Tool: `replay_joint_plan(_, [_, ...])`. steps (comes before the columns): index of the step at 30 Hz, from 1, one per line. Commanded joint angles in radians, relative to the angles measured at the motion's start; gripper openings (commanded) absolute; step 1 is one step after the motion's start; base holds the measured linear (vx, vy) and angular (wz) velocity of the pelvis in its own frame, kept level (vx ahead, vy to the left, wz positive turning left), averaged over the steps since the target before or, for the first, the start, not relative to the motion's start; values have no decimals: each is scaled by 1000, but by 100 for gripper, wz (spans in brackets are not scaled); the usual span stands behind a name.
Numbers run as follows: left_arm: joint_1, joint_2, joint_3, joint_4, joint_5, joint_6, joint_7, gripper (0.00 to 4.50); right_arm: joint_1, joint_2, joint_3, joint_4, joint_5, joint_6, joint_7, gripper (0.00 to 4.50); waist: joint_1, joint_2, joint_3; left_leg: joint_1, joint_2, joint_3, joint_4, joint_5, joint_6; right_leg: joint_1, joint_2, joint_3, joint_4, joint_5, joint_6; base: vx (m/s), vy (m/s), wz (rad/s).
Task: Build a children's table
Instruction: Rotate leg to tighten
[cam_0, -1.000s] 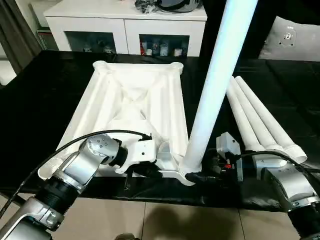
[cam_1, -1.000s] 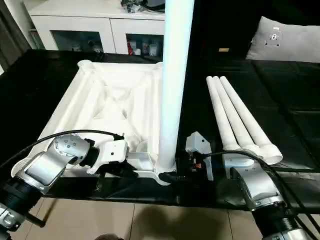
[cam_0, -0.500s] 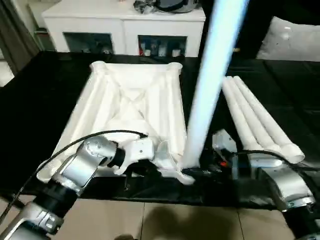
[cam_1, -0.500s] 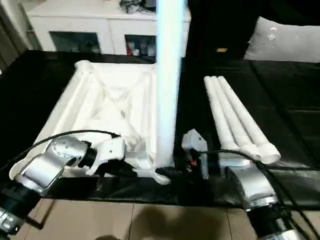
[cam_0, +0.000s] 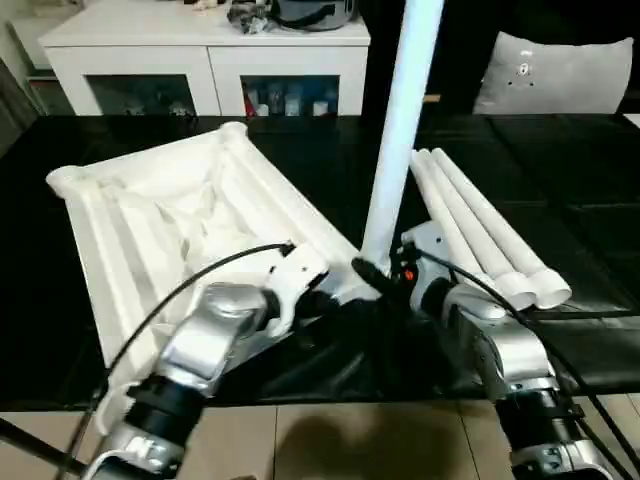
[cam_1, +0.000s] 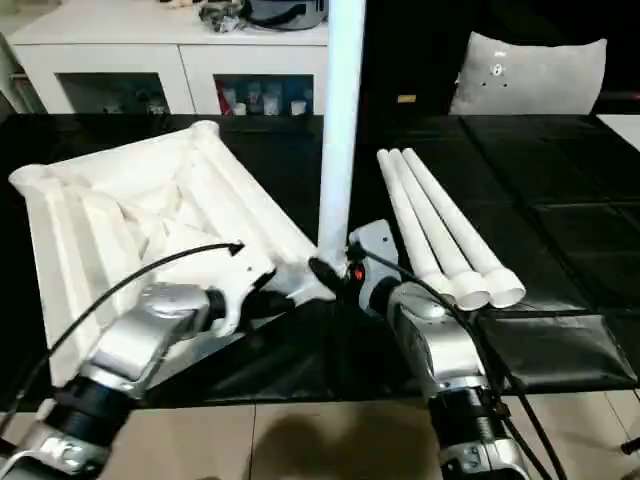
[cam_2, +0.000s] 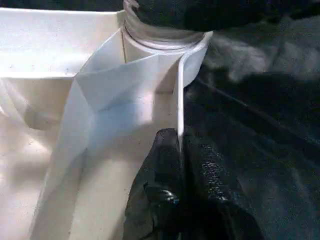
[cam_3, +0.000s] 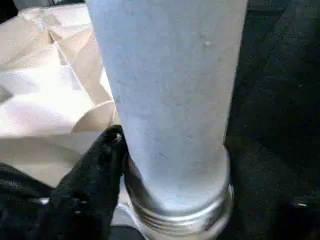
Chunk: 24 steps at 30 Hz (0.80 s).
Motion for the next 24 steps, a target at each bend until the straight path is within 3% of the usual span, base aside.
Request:
replay_joint_plan(1, [-17,-34,-26,-51,-38,-18,-18,0,7,9,27,3,17,21,15,372,6,-4,-61,-4,52,-15,-64,-37,89,54,-75,61,-67,-7,-214,0,0,0])
replay_joint_plan(5, [-15,1,-36,-47,-25,-29,-34,0,38,-32,34,-45,32,-4,82,395,14,-1,-61,-2,53,-13,-61,-30,118,57,-77,59,-64,66,-238,0,0,0])
replay_joint_plan(6, [-15,16,-39,-40,-21,-42,-46,0,50,-52,39,-60,37,-14,112,408,14,3,-60,-1,53,-13,-61,-42,119,57,-77,59,-65,54,-237,0,0,0])
replay_joint_plan(9, [-19,69,-53,-18,-10,-90,-95,0,85,-122,52,-104,48,-47,222,434,16,1,-55,0,54,-13,-66,-104,107,59,-78,59,-74,-16,-223,0,0,0])
replay_joint_plan(14, [-23,125,-76,-2,-10,-135,-165,0,104,-205,54,-142,67,-56,340,443,17,4,-51,2,55,-16,-72,-154,82,57,-78,57,-86,-128,-196,0,0,0])
replay_joint_plan(19, [-32,206,-119,13,-20,-222,-308,0,112,-306,85,-170,85,-66,489,443,21,11,-53,2,55,-16,-69,-143,95,56,-77,58,-82,-87,-210,0,0,0])
replay_joint_plan(22, [-35,257,-146,18,-21,-284,-395,0,105,-345,99,-167,80,-88,547,443,30,10,-55,5,57,-15,-67,-132,103,54,-79,59,-78,-70,-223,0,0,0])
replay_joint_plan(24, [-37,289,-163,18,-27,-328,-461,0,93,-358,107,-151,60,-120,570,443,35,4,-55,6,59,-13,-68,-122,102,52,-79,60,-75,-57,-231,0,0,0])
